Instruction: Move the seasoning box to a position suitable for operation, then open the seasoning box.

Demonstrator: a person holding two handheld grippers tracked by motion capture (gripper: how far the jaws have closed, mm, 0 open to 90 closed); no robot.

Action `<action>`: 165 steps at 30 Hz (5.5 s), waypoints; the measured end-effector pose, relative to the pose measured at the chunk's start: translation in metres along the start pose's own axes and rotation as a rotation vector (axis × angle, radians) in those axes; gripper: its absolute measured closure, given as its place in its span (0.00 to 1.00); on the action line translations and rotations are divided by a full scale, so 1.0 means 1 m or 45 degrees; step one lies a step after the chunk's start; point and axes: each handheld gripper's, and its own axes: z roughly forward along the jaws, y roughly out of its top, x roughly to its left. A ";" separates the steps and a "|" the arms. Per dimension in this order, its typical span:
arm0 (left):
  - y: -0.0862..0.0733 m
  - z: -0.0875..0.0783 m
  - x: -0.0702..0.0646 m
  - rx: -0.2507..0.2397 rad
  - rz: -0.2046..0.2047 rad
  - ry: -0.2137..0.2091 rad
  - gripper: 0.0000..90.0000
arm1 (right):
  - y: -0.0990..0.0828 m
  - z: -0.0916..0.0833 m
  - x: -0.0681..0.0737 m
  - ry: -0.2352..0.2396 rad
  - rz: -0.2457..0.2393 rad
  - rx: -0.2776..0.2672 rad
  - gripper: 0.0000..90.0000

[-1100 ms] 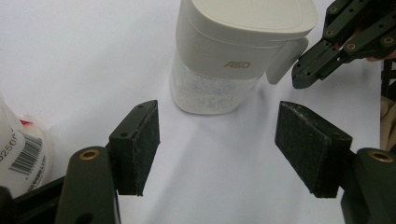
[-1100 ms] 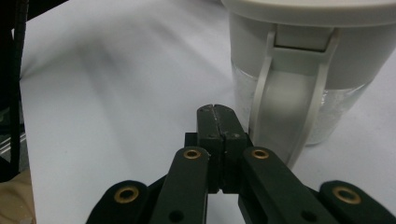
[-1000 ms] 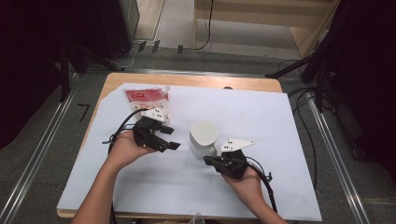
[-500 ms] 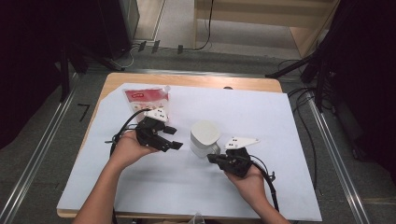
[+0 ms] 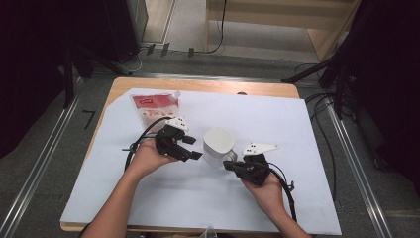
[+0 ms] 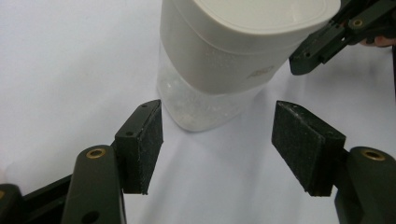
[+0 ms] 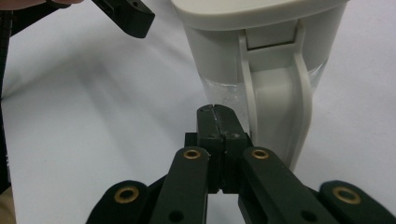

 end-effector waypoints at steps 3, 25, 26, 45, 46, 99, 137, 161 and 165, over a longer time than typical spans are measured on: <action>0.002 0.005 -0.001 0.016 0.012 -0.002 0.40 | 0.000 -0.001 -0.002 -0.003 0.000 -0.007 1.00; 0.009 0.021 -0.020 0.048 0.044 -0.039 0.41 | 0.003 -0.013 -0.020 -0.030 0.051 -0.013 1.00; 0.009 0.021 -0.020 0.051 0.048 -0.045 0.41 | 0.003 -0.014 -0.021 -0.029 0.057 -0.013 1.00; 0.013 0.027 -0.036 0.028 0.062 -0.077 0.41 | 0.009 -0.024 -0.049 -0.074 0.097 0.012 1.00; 0.013 0.027 -0.036 0.021 0.070 -0.061 0.42 | 0.009 -0.024 -0.050 -0.067 0.099 0.021 1.00; 0.050 0.038 -0.013 0.038 0.194 -0.073 0.19 | 0.025 -0.038 -0.079 0.012 0.008 0.069 1.00; 0.050 0.033 -0.014 0.046 0.214 -0.061 0.19 | 0.024 -0.034 -0.067 -0.054 -0.008 0.070 1.00; 0.056 0.025 -0.018 0.055 0.250 -0.023 0.20 | 0.025 -0.036 -0.064 -0.051 -0.033 0.049 1.00; 0.060 0.017 -0.020 0.000 0.268 -0.040 0.21 | 0.025 -0.036 -0.063 -0.051 -0.037 0.042 1.00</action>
